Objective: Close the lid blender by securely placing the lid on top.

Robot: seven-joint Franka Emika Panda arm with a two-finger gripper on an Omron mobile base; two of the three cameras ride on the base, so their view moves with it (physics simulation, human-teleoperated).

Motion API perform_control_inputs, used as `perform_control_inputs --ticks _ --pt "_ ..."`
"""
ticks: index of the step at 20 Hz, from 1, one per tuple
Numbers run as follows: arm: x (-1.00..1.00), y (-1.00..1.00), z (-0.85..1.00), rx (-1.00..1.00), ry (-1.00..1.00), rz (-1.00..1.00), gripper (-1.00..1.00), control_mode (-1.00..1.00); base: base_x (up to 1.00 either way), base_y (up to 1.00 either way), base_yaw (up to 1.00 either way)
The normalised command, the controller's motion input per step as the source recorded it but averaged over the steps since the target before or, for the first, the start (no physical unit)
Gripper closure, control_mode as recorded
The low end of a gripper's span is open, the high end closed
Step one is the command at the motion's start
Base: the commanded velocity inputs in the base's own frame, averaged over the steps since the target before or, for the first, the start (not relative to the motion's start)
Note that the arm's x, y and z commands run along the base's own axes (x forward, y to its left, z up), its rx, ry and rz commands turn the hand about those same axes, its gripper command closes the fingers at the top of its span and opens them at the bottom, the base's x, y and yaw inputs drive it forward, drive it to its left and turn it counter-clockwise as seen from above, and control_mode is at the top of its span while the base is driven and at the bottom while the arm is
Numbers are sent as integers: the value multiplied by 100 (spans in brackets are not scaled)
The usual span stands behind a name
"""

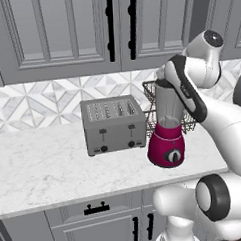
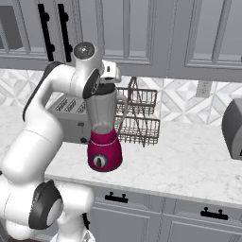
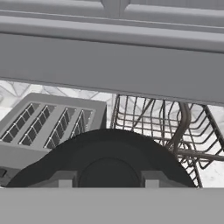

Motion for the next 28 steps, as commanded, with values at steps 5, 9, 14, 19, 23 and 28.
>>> perform_control_inputs --ticks 5,9,14,19,23,28 --pt "0 0 -32 0 -18 0 100 -100 0 0 0" --pt "0 0 -28 0 -9 0 100 -100 0 0 0" --pt "-25 0 -17 0 7 0 100 -100 0 0 0" --pt "-44 0 -28 -1 21 0 100 -100 0 0 0" --pt "-46 -1 -21 0 15 0 100 -100 0 0 0" --pt "-42 -5 -8 0 4 0 -100 -100 0 0 0"
